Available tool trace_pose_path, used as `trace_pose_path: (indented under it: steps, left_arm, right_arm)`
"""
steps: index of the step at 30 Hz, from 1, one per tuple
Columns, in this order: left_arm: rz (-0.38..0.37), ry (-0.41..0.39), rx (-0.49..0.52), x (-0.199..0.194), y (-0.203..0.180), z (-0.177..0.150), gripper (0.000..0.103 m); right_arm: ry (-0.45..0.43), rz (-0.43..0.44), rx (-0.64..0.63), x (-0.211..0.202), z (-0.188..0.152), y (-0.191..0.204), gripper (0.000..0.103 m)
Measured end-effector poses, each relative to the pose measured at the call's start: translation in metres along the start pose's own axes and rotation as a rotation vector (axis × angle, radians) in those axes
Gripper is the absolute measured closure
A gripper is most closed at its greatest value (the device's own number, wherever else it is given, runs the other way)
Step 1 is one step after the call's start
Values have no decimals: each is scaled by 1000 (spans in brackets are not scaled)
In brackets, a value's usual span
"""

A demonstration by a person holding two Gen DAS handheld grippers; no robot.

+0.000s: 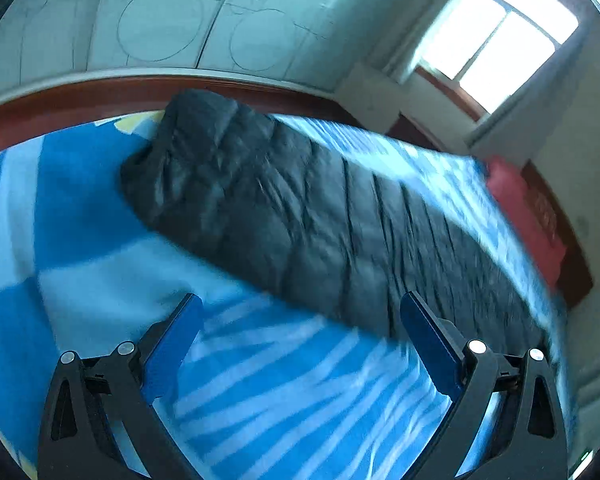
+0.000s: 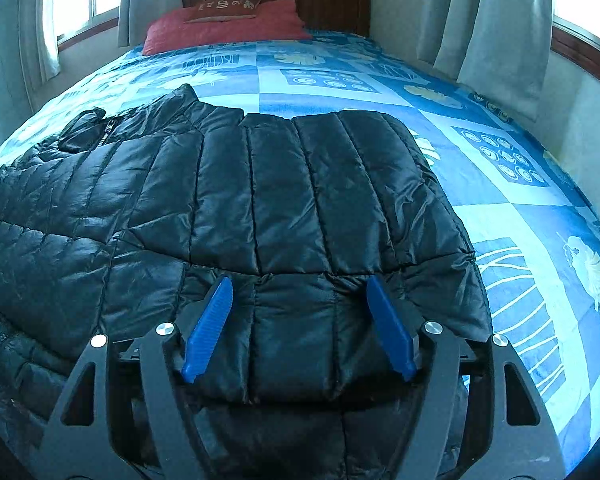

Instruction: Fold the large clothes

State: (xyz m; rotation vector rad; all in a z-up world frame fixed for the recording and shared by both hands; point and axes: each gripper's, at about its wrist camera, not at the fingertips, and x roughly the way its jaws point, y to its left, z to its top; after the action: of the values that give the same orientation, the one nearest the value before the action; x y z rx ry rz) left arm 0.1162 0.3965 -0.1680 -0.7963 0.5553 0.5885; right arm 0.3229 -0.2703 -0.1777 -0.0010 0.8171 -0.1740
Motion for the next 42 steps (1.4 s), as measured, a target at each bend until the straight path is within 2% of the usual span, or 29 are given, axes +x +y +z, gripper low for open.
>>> trace_pose_path:
  steps: [7,11,12,13,14,16,17,18,19,21,23,26,31,34,37,42]
  left_arm:
    - [-73,-46,-131,18,21,35,5]
    - [-107,-68,-163,10,30,36,6]
    - [-99,-80,-166,8,29,36,9]
    - [-55,-86,-168,7,29,35,25]
    - [-22,-89,-169,3,35,34,32]
    - [28,-106,-173,0,41,35,59]
    - [33,-107,-179,1,44,37,66]
    - [27,-107,-194,0,48,38,80]
    - [25,-100,-204,0,51,40,89]
    - [47,-108,-180,0,48,43,94]
    - [77,-137,-97,-9,35,43,96]
    - [64,-184,28,-24,-1,42,96]
    - [-43,-220,232,-40,-88,26,96]
    - [-128,-194,349,-40,-151,2,96]
    - [-178,-162,429,-38,-198,-24,96]
    - [-256,-84,590,-22,-289,-88,96]
  right_arm:
    - [-2,-4,-5,0,0,0,33]
    - [-2,-5,-5,0,1,0,33]
    - [-2,-4,-5,0,1,0,33]
    - [-2,-4,-5,-1,1,0,33]
    - [-2,-4,-5,-1,1,0,33]
    - [-3,-5,-6,-1,1,0,33]
    - [-3,-5,-6,-1,1,0,33]
    - [-3,-5,-6,-1,1,0,33]
    - [-3,-5,-6,-1,1,0,33]
    - [-3,-5,-6,-1,1,0,33]
    - [-3,-5,-6,-1,1,0,33]
    - [-3,-5,-6,-1,1,0,33]
    - [-3,-4,-4,-1,1,0,33]
    - [-4,1,-1,-1,2,1,33]
    - [-5,4,3,-2,3,-1,33]
    - [-6,4,4,-1,2,-1,33]
